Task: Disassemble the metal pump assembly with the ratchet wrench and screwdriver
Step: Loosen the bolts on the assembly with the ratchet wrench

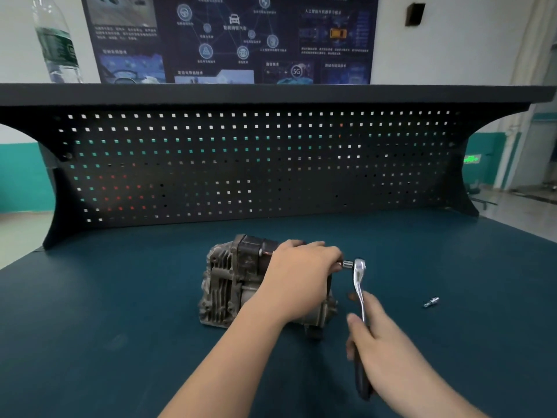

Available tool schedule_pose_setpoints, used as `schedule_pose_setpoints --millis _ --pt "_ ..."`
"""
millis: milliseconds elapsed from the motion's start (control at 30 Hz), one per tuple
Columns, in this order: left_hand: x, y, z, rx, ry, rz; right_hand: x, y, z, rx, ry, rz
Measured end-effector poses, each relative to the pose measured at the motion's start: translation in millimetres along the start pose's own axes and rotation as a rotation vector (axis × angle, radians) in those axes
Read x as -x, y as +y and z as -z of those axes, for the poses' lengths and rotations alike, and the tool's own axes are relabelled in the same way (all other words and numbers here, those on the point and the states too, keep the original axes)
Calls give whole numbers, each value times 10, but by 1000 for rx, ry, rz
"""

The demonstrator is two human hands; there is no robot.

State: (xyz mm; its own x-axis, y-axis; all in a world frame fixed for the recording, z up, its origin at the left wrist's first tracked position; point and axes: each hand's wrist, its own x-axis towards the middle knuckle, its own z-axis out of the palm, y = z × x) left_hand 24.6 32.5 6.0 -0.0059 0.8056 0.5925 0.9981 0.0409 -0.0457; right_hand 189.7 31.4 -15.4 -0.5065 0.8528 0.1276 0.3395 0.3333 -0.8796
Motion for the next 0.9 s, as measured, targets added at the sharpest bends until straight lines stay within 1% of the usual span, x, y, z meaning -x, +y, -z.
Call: schedule_pose_setpoints --millis 33,67,100,167,233,267,300,333,367,433,467,500,533,567,633,667,733,800,833,867,900 --pt "11 -7 -28 -14 -5 -14 7 -25 -10 -18 -38 -15" --pt "20 -12 -48 -15 -8 -22 15 -103 13 -121 -84 -54" --pt "26 -10 -53 -5 -10 -24 15 -207 68 -292 -159 -132" --pt "33 2 -40 9 -6 -28 -82 -400 267 -778 -319 -352" --pt "47 19 -19 0 14 -29 -225 -632 520 -1285 -413 -543" --pt "55 20 -15 -8 13 -28 -255 -727 607 -1424 -432 -585" --pt "59 27 -15 -17 -6 -25 -249 -772 631 -1459 -450 -590" --pt "58 29 -21 -18 -26 -13 -207 -759 600 -1380 -471 -547" --pt "53 24 -25 -1 -39 3 -148 -698 529 -1206 -470 -474" --pt "37 24 8 101 -17 29 -53 -582 324 -815 -390 -313" --pt "21 37 39 158 6 38 -28 -503 251 -668 -329 -227" --pt "7 54 66 194 12 41 -10 -436 204 -564 -265 -151" --pt "-4 67 90 205 -4 37 5 -391 182 -510 -222 -108" --pt "-8 71 97 194 -23 27 26 -372 163 -487 -206 -103" --pt "7 73 72 148 -38 -1 69 -357 133 -555 -263 -151" --pt "31 78 60 129 -45 -15 84 -383 159 -670 -311 -210" --pt "88 91 41 107 -41 -53 3 -498 288 -1029 -402 -374" --pt "121 104 40 123 0 -73 -185 -681 501 -1399 -445 -530" --pt "114 106 53 139 17 -69 -233 -768 584 -1464 -444 -564" --pt "93 106 74 148 17 -55 -239 -803 616 -1439 -453 -570" --pt "69 105 87 150 2 -35 -201 -772 589 -1330 -463 -529"
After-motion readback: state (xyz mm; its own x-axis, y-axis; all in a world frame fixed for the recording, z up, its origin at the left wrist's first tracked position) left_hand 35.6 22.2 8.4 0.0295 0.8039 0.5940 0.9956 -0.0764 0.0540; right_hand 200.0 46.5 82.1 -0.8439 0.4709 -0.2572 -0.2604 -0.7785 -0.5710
